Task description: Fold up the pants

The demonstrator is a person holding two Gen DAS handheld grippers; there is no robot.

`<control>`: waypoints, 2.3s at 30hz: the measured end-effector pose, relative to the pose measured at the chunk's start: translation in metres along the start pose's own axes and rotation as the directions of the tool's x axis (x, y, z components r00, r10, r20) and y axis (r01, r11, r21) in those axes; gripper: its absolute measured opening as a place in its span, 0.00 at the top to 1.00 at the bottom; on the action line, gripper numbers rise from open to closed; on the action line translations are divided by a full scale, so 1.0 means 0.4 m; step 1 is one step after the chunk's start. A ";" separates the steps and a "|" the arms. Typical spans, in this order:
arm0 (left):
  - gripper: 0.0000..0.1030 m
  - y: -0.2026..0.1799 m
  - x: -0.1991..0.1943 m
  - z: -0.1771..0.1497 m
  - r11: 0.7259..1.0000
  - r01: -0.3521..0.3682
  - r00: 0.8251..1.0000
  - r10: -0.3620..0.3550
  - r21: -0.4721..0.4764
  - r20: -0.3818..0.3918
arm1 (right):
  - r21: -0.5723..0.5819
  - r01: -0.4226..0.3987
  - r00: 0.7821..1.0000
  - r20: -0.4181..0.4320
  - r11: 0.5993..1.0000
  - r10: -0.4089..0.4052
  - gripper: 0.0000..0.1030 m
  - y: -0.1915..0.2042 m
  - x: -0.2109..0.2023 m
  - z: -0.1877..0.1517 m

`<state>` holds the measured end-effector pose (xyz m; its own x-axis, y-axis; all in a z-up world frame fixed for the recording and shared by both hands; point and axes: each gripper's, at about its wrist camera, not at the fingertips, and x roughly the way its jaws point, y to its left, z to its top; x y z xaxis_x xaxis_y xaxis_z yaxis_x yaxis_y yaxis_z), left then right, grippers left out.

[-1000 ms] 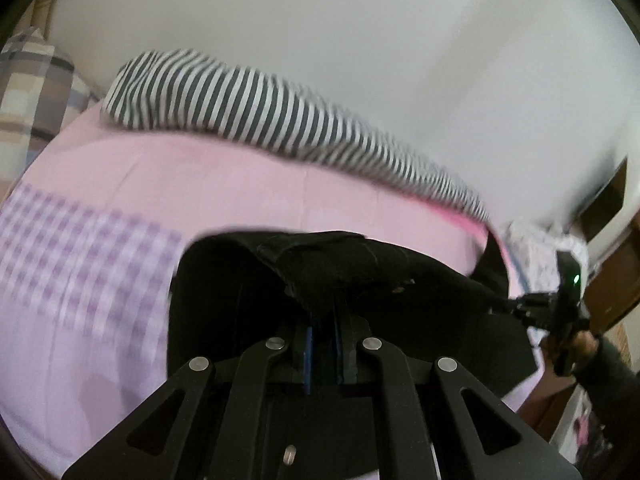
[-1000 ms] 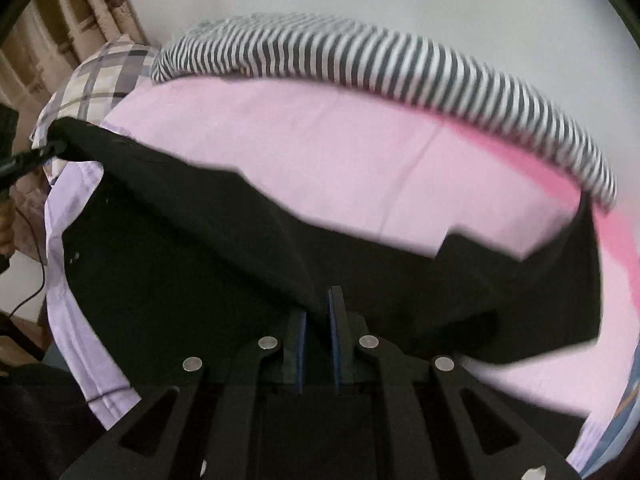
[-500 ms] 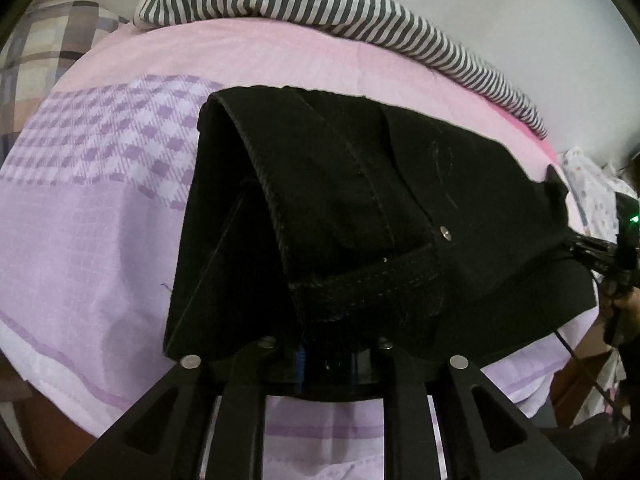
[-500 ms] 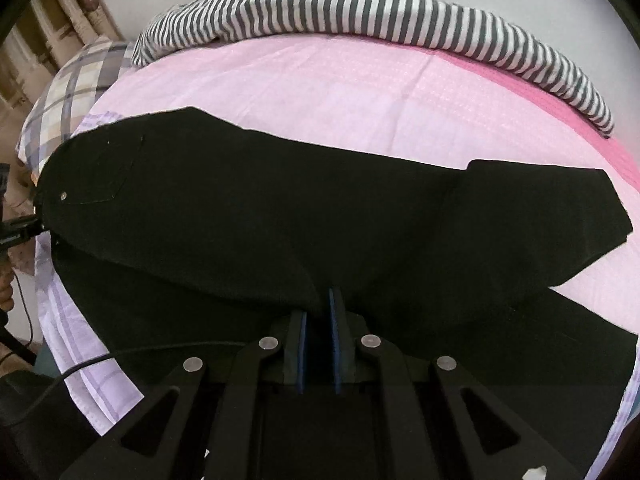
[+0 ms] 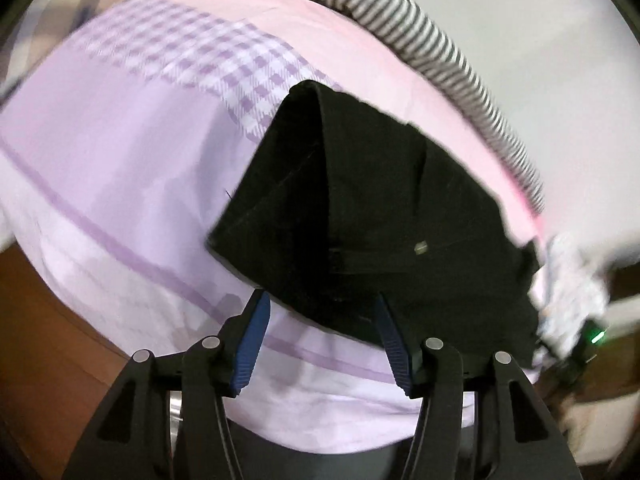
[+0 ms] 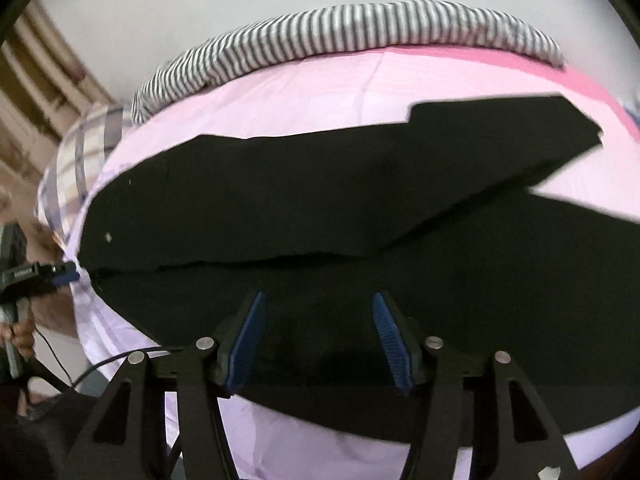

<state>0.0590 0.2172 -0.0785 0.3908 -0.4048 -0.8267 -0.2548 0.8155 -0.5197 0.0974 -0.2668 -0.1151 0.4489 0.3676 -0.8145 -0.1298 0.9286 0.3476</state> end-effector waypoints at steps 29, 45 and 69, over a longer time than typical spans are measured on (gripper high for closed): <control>0.79 -0.047 0.082 0.010 0.959 0.172 0.976 -0.135 -0.226 0.170 | 0.299 -0.066 0.996 0.082 0.952 0.043 0.46 -0.161 0.003 -0.012; 0.79 -0.037 0.074 0.032 0.949 0.168 0.980 -0.132 -0.266 0.148 | 0.505 -0.104 0.979 0.205 0.857 -0.002 0.48 -0.366 0.001 0.145; 0.79 -0.053 0.097 0.058 0.964 0.065 0.995 -0.042 -0.256 0.095 | 0.611 -0.126 0.967 0.252 0.782 -0.041 0.94 -0.518 0.004 0.263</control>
<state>0.1000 0.1939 -0.0948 0.4835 -0.3976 -0.7798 -0.4469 0.6539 -0.6105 0.2180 -0.4640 -0.1398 0.6625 0.3043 -0.6845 0.3822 0.6486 0.6582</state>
